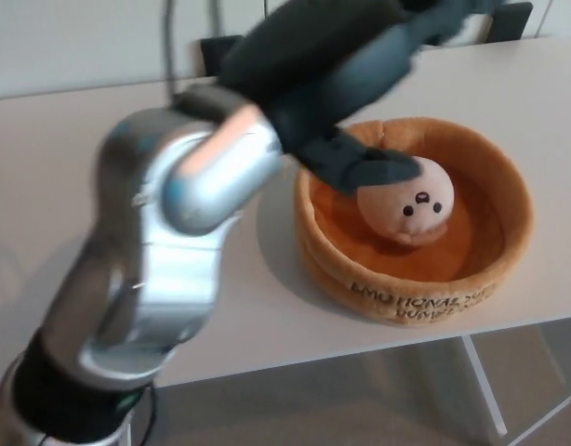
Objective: The robot walks towards a table in front, picks a dumpling toy with left hand and puts it in an orange round plate
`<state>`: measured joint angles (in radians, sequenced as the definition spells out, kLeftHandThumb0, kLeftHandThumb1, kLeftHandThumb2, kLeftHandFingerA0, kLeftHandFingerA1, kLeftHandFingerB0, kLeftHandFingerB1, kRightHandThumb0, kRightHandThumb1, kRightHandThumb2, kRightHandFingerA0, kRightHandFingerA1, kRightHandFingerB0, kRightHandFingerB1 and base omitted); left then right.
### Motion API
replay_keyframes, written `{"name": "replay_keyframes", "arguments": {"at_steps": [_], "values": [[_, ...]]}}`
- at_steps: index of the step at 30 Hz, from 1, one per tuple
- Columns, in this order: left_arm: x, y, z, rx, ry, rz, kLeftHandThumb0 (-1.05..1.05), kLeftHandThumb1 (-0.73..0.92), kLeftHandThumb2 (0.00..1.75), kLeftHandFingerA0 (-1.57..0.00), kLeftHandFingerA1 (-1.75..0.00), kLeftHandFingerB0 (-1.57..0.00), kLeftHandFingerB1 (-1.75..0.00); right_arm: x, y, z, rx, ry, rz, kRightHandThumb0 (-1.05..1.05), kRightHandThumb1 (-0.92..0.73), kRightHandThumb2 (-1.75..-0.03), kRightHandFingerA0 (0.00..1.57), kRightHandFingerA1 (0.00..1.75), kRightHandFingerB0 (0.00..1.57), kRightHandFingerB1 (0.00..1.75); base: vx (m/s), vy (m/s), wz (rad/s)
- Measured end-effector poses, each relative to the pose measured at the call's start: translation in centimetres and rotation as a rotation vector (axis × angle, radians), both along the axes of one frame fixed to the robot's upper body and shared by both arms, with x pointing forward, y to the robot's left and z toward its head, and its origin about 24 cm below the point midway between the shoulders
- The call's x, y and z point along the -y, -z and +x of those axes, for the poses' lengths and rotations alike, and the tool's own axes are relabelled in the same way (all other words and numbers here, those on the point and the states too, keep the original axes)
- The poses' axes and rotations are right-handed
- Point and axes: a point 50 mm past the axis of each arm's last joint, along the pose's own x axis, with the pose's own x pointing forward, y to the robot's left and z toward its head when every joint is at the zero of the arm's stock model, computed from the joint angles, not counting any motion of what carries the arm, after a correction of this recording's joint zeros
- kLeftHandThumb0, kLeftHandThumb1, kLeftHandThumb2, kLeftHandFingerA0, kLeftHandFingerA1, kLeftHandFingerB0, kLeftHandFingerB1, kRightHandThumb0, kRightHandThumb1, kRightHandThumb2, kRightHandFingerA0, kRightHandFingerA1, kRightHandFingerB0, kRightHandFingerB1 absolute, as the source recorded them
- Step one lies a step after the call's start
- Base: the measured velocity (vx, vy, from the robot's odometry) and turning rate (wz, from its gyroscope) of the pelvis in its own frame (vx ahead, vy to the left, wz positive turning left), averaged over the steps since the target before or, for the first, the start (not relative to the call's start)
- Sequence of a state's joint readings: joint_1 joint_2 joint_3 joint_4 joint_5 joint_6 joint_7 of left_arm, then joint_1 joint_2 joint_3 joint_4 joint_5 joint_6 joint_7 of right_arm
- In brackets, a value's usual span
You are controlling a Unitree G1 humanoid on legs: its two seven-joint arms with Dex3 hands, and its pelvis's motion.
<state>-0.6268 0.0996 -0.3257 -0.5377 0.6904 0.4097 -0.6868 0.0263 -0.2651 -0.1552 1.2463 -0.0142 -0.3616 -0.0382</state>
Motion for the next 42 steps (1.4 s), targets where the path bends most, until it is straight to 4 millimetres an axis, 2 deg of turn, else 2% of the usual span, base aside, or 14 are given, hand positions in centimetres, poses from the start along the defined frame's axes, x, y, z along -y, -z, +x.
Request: {"name": "replay_keyframes", "arguments": {"at_steps": [1, 7, 13, 14, 15, 16, 17, 19, 25, 28, 33, 38, 39, 42], "values": [[-1.3, 0.4, -0.2, -0.017, -0.021, -0.025, -0.19, 0.55, 0.60, -0.20, -0.41, -0.24, -0.33, 0.0, 0.0, 0.0, -0.001, -0.001, 0.000, -0.22, -0.52, -0.56, 0.76, 0.44, 0.30, 0.31, 0.00, 0.000, 0.00], [-5.4, 3.8, -1.3, -0.148, -0.099, -0.070, -0.20, 0.49, 0.56, -0.26, -0.40, -0.27, -0.33, -0.1, 0.1, -0.1, -0.007, -0.004, 0.000, -0.17, -0.53, -0.56, 0.75, 0.46, 0.29, 0.31, 0.00, 0.000, 0.00], [-8.8, 10.3, -4.3, -0.426, -0.195, -0.061, -0.14, 0.51, 0.54, -0.32, -0.41, -0.36, -0.35, -0.2, 0.2, -0.2, -0.013, -0.014, 0.002, -0.16, -0.53, -0.56, 0.71, 0.46, 0.30, 0.31, 0.00, 0.000, 0.00], [-9.3, 11.1, -4.8, -0.464, -0.211, -0.057, -0.16, 0.51, 0.55, -0.47, -0.45, -0.41, -0.34, -0.2, 0.2, -0.2, -0.014, -0.014, 0.002, -0.17, -0.53, -0.56, 0.71, 0.46, 0.29, 0.31, 0.00, 0.000, 0.00], [-9.7, 12.1, -5.4, -0.506, -0.229, -0.052, -0.16, 0.51, 0.55, -0.47, -0.45, -0.41, -0.34, -0.3, 0.2, -0.3, -0.014, -0.015, 0.002, -0.17, -0.53, -0.56, 0.71, 0.46, 0.29, 0.31, 0.00, 0.000, 0.00], [-10.3, 13.2, -6.2, -0.558, -0.250, -0.043, -0.14, 0.50, 0.55, -0.65, -0.55, -0.55, -0.38, -0.3, 0.2, -0.3, -0.016, -0.015, 0.003, -0.17, -0.54, -0.56, 0.72, 0.46, 0.30, 0.31, 0.00, 0.000, 0.00], [-11.2, 14.7, -7.3, -0.633, -0.284, -0.025, -0.14, 0.50, 0.55, -0.65, -0.55, -0.55, -0.38, -0.3, 0.2, -0.3, -0.018, -0.016, 0.003, -0.17, -0.54, -0.56, 0.72, 0.46, 0.30, 0.31, 0.00, 0.000, 0.00], [-12.0, 16.0, -8.4, -0.699, -0.315, -0.005, -0.21, 0.53, 0.56, -0.86, -0.70, -0.82, -0.56, -0.3, 0.2, -0.4, -0.019, -0.017, 0.003, -0.18, -0.52, -0.56, 0.72, 0.46, 0.29, 0.31, 0.00, 0.000, 0.00], [-16.2, 22.0, -15.0, -1.029, -0.469, 0.168, -0.25, 0.51, 0.55, -0.87, -0.71, -0.83, -0.57, -0.4, 0.4, -0.7, -0.036, -0.030, -0.002, -0.18, -0.53, -0.56, 0.76, 0.47, 0.31, 0.32, 0.00, 0.000, 0.00], [-18.1, 23.8, -18.2, -1.149, -0.513, 0.289, -0.32, 0.50, 0.55, -0.76, -0.53, -0.90, -0.54, -0.4, 0.5, -1.0, -0.046, -0.037, -0.007, -0.19, -0.54, -0.56, 0.75, 0.46, 0.30, 0.31, 0.00, 0.000, 0.00], [-21.8, 26.2, -24.0, -1.357, -0.518, 0.563, -0.38, 0.51, 0.56, -0.69, -0.44, -0.90, -0.49, -0.5, 0.6, -1.6, -0.068, -0.042, -0.016, -0.20, -0.54, -0.56, 0.74, 0.46, 0.30, 0.31, 0.00, 0.000, 0.00], [-23.9, 28.3, -26.7, -1.484, -0.471, 0.734, -0.42, 0.50, 0.56, -0.71, -0.44, -0.89, -0.47, -0.5, 0.7, -2.0, -0.082, -0.049, -0.024, -0.20, -0.53, -0.56, 0.74, 0.46, 0.30, 0.31, 0.00, 0.000, 0.00], [-24.2, 28.5, -27.0, -1.494, -0.460, 0.759, -0.24, 0.51, 0.55, -0.75, -0.67, -0.54, -0.38, -0.5, 0.7, -2.0, -0.084, -0.050, -0.025, -0.20, -0.53, -0.56, 0.74, 0.46, 0.29, 0.31, 0.00, 0.000, 0.00], [-25.1, 29.5, -27.7, -1.522, -0.456, 0.808, -0.22, 0.55, 0.57, -0.69, -0.67, -0.45, -0.36, -0.5, 0.8, -2.1, -0.088, -0.052, -0.028, -0.19, -0.51, -0.56, 0.75, 0.46, 0.29, 0.31, 0.00, 0.000, 0.00]]}}
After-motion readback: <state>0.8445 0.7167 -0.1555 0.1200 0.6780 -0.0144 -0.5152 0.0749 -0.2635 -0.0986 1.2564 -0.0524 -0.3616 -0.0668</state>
